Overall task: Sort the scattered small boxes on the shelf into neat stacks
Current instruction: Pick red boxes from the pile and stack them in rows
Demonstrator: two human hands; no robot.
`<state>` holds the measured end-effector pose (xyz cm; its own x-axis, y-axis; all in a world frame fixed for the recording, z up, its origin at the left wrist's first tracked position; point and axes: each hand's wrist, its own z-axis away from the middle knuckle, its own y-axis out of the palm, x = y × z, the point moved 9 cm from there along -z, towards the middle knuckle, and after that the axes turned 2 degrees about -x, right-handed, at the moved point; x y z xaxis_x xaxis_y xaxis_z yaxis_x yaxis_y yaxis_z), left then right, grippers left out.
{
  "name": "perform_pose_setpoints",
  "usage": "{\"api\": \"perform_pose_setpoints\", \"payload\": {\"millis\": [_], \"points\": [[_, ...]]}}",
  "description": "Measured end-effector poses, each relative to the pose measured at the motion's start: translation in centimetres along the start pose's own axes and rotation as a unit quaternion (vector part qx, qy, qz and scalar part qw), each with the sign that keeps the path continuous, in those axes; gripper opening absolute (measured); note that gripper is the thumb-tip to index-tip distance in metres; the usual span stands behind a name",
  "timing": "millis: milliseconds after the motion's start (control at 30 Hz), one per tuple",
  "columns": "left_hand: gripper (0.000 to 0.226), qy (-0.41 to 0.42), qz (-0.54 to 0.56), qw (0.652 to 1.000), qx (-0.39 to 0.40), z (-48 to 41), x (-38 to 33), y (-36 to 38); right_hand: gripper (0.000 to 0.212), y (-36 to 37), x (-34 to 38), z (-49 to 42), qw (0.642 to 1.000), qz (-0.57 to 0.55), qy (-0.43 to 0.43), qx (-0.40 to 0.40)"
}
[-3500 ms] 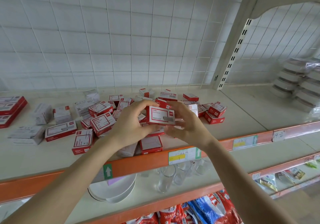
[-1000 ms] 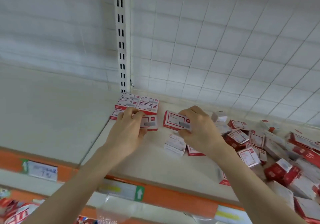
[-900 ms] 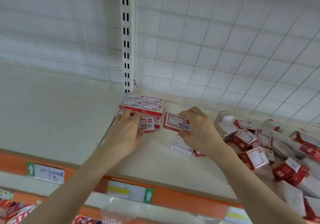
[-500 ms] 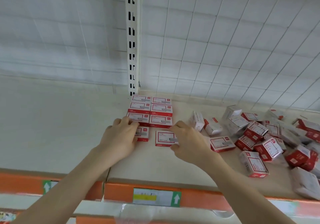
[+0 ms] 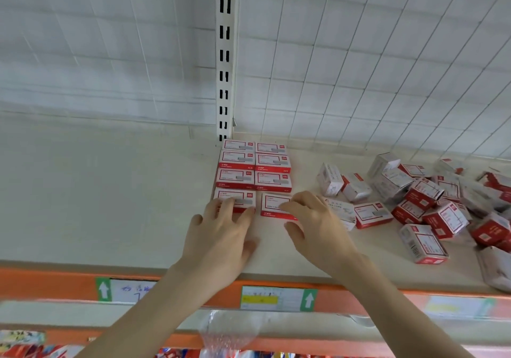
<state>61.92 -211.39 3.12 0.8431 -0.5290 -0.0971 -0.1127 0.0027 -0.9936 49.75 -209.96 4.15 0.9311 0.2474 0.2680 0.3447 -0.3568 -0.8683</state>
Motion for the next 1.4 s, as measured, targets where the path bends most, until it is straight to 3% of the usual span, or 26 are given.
{"api": "perform_pose_setpoints", "payload": {"millis": [200,533,733,967,1100,1400], "points": [[0.064,-0.026,-0.016,0.999,-0.019,0.4,0.3,0.8,0.035,0.6,2.3,0.5,0.996,0.076,-0.042,0.006],[0.065,-0.044,-0.025,0.999,0.000,-0.6,1.0,1.0,0.038,2.0,1.9,-0.8,0.997,0.052,-0.046,0.036],[0.066,-0.044,-0.007,0.999,0.005,-0.8,1.2,1.2,0.037,2.0,1.8,-1.1,0.996,0.057,-0.063,0.015],[0.064,-0.044,0.014,0.999,0.006,-1.0,1.3,1.5,0.037,2.0,0.6,-2.3,0.998,0.059,-0.020,0.004],[0.063,-0.040,0.011,0.999,0.006,-1.0,1.3,1.5,0.022,2.1,0.2,-2.8,0.998,0.062,0.003,0.021],[0.063,-0.036,0.009,0.999,0.004,-1.1,1.3,1.6,0.019,2.0,0.1,-2.8,0.998,0.066,0.008,0.022]]}}
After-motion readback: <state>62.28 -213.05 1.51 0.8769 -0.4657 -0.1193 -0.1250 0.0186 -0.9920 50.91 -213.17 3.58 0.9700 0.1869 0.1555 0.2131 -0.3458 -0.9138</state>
